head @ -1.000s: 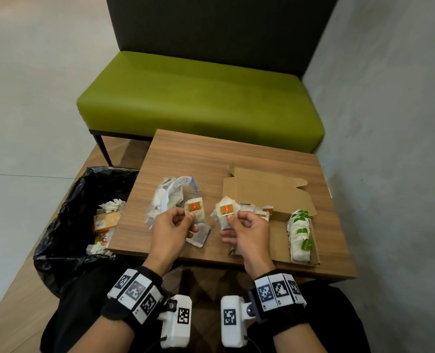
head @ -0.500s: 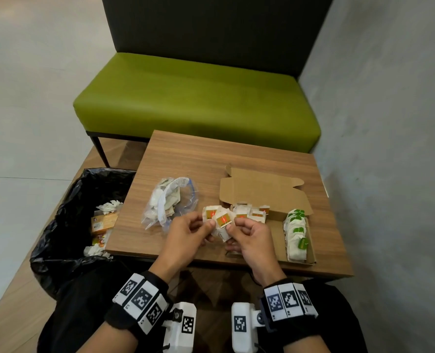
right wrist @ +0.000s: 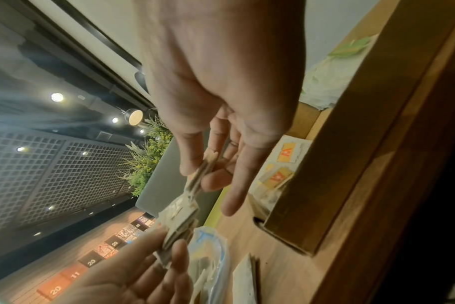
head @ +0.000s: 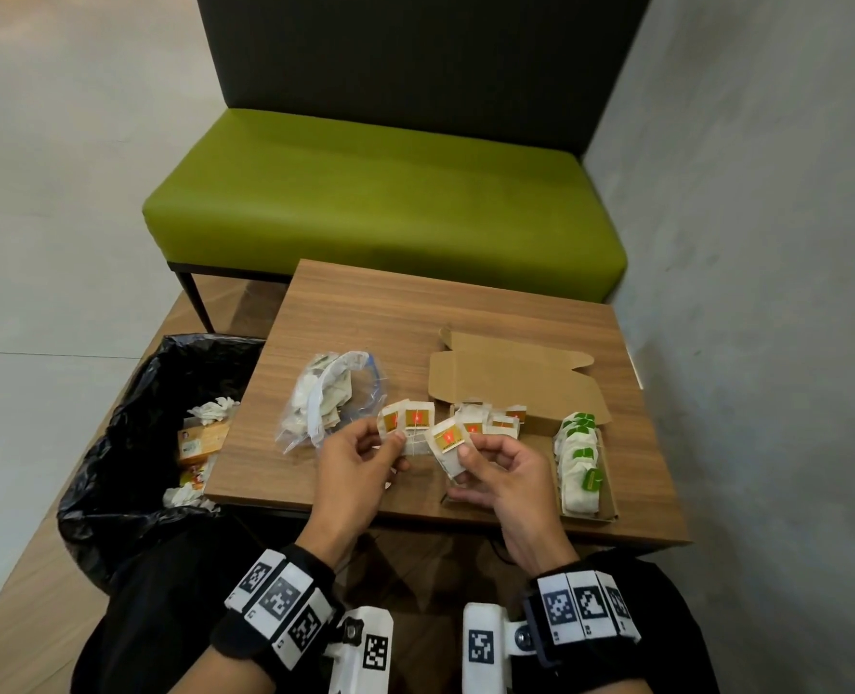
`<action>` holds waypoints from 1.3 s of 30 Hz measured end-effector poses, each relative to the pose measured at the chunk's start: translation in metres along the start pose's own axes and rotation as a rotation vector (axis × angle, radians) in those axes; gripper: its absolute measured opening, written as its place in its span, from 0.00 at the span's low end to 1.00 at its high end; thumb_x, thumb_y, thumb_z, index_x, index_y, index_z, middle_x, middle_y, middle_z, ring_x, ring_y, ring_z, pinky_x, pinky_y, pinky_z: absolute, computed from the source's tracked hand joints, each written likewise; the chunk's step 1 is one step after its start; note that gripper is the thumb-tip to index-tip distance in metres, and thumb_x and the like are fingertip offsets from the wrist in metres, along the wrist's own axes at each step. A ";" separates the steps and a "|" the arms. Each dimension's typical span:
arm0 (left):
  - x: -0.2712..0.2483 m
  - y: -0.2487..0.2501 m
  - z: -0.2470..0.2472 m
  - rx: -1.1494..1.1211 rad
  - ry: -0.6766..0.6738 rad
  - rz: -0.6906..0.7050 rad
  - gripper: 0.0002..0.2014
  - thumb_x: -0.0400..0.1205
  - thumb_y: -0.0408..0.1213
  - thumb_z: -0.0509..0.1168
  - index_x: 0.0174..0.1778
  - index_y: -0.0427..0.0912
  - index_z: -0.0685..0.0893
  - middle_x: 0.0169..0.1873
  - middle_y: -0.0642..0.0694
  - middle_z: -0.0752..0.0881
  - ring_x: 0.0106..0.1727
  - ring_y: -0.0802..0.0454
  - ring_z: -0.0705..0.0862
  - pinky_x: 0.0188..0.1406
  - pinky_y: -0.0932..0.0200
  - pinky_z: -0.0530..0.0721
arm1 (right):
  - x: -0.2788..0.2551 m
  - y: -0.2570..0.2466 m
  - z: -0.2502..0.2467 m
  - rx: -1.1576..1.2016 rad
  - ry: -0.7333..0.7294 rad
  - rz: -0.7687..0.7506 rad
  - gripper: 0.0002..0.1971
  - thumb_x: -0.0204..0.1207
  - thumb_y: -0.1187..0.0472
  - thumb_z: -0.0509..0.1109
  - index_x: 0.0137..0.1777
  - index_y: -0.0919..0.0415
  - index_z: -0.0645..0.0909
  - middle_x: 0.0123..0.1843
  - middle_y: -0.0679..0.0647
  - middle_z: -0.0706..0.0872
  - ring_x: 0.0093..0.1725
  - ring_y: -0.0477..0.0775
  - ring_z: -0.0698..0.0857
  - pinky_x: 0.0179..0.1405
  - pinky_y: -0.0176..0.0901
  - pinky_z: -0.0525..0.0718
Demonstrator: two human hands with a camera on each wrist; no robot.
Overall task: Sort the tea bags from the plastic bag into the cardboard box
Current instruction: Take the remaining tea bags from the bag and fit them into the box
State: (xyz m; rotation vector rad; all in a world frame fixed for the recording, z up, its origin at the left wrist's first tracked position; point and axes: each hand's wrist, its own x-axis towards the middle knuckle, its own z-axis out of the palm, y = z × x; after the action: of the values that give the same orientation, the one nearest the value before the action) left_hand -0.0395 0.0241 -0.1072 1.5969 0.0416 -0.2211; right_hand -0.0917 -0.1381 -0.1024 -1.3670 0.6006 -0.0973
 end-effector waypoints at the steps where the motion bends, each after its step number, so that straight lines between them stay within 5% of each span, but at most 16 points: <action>1: -0.001 0.001 0.000 -0.002 -0.003 0.003 0.05 0.83 0.33 0.69 0.53 0.40 0.88 0.40 0.43 0.93 0.35 0.50 0.90 0.37 0.54 0.88 | -0.001 0.001 0.001 0.000 -0.004 0.002 0.11 0.75 0.67 0.77 0.56 0.64 0.86 0.50 0.61 0.93 0.41 0.57 0.93 0.42 0.57 0.93; 5: -0.005 0.005 0.003 -0.011 -0.016 0.028 0.04 0.83 0.32 0.69 0.52 0.39 0.88 0.40 0.42 0.92 0.35 0.51 0.89 0.34 0.61 0.87 | -0.003 0.001 0.009 -0.028 -0.005 0.000 0.07 0.78 0.64 0.75 0.54 0.56 0.87 0.45 0.57 0.93 0.35 0.52 0.91 0.36 0.54 0.93; 9: -0.004 0.009 0.003 -0.055 0.033 0.019 0.04 0.83 0.33 0.68 0.51 0.39 0.87 0.40 0.43 0.92 0.36 0.52 0.89 0.32 0.64 0.86 | -0.003 -0.003 0.007 -0.136 -0.001 -0.012 0.02 0.78 0.63 0.75 0.48 0.59 0.90 0.43 0.55 0.93 0.38 0.55 0.93 0.32 0.49 0.92; 18: -0.002 0.013 0.005 -0.162 0.028 -0.124 0.05 0.84 0.32 0.67 0.52 0.39 0.87 0.43 0.41 0.93 0.37 0.45 0.90 0.44 0.48 0.88 | -0.002 -0.001 0.001 -0.176 0.110 -0.075 0.03 0.78 0.65 0.75 0.43 0.61 0.90 0.45 0.55 0.92 0.44 0.51 0.91 0.33 0.45 0.91; 24: -0.001 0.013 0.003 -0.164 0.094 -0.157 0.06 0.84 0.30 0.66 0.52 0.38 0.87 0.43 0.46 0.94 0.42 0.46 0.93 0.48 0.46 0.90 | -0.007 -0.004 -0.002 -0.038 0.079 -0.176 0.11 0.76 0.73 0.72 0.34 0.63 0.87 0.34 0.56 0.88 0.37 0.50 0.85 0.39 0.49 0.84; 27: 0.000 0.011 0.001 -0.144 0.109 -0.148 0.05 0.84 0.30 0.66 0.51 0.39 0.87 0.44 0.45 0.93 0.41 0.46 0.93 0.45 0.47 0.90 | -0.009 -0.007 -0.003 0.111 0.062 -0.165 0.09 0.77 0.73 0.72 0.37 0.64 0.87 0.35 0.57 0.89 0.37 0.53 0.87 0.39 0.53 0.86; 34: -0.006 0.013 0.009 -0.100 -0.014 -0.131 0.07 0.84 0.30 0.66 0.55 0.39 0.87 0.46 0.45 0.93 0.44 0.43 0.92 0.47 0.45 0.91 | -0.008 -0.004 0.006 0.099 0.030 -0.128 0.04 0.77 0.69 0.74 0.49 0.68 0.89 0.43 0.57 0.94 0.43 0.56 0.93 0.36 0.45 0.92; 39: -0.012 0.013 0.014 -0.091 -0.089 -0.101 0.07 0.84 0.28 0.66 0.54 0.37 0.87 0.46 0.43 0.92 0.42 0.49 0.92 0.38 0.59 0.90 | -0.010 0.000 0.014 0.125 0.070 -0.092 0.05 0.76 0.66 0.76 0.49 0.67 0.90 0.48 0.60 0.93 0.45 0.56 0.93 0.37 0.46 0.92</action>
State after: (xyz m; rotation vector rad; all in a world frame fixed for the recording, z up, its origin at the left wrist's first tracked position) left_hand -0.0506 0.0110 -0.0924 1.4942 0.0626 -0.3636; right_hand -0.0935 -0.1218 -0.0981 -1.2738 0.5803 -0.2540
